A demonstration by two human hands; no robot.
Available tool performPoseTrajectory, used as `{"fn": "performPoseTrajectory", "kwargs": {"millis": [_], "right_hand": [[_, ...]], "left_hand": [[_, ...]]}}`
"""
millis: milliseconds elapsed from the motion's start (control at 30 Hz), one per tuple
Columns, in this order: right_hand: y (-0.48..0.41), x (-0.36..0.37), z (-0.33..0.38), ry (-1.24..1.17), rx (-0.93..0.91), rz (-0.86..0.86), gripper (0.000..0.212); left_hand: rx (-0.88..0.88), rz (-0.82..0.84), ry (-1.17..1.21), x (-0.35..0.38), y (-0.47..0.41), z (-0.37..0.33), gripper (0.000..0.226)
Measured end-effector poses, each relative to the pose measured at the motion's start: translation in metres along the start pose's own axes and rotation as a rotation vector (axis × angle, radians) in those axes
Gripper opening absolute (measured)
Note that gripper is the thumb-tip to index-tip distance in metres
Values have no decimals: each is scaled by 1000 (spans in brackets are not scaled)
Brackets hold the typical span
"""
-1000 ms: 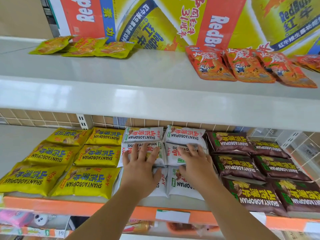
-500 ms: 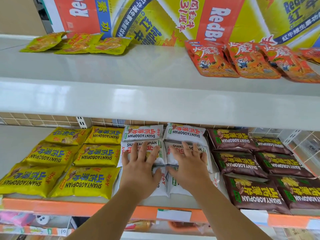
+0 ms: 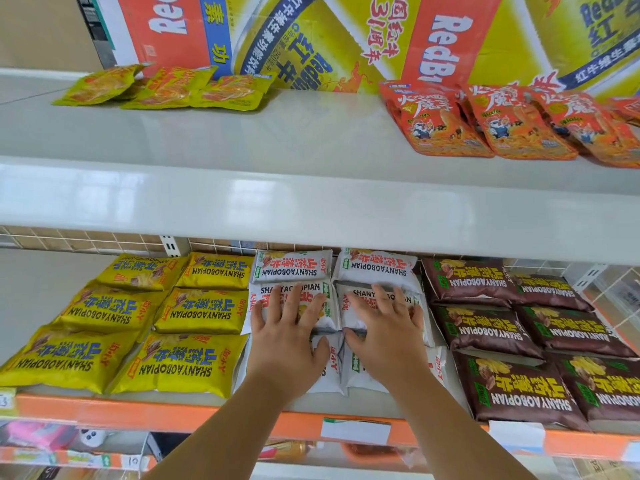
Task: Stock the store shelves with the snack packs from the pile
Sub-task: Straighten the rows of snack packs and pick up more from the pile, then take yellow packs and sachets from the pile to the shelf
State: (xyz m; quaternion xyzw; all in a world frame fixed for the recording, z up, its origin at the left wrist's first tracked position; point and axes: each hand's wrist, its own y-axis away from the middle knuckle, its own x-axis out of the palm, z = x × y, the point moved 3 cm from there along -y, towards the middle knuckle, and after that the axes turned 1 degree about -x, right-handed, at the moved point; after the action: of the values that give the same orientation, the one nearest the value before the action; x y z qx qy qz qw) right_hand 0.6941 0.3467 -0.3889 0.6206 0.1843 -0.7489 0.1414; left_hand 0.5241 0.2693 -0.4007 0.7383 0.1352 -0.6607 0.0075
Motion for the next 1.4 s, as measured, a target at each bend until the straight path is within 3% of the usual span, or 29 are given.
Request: {"fn": "performPoseTrajectory", "kwargs": {"millis": [467,700,967,1200,1400], "right_hand": [[-11,-19,0,19,-11,214,79],[-5,-44,37,-32,-115,52,72],[13,-53,177,-120,-344,86,70],[48,-74,348,-169,-582,69,67],[91,-106,501,-290,-791,15,59]], "left_hand": [[33,171,-71,-32,-7,3,82],[-98,90,5,-55,36,43,76],[-277,-110,22,-118,104,142,76],[-447,-278,-39,-195,187,266,70],[-605,-377,-40,-271,276,364,77]]}}
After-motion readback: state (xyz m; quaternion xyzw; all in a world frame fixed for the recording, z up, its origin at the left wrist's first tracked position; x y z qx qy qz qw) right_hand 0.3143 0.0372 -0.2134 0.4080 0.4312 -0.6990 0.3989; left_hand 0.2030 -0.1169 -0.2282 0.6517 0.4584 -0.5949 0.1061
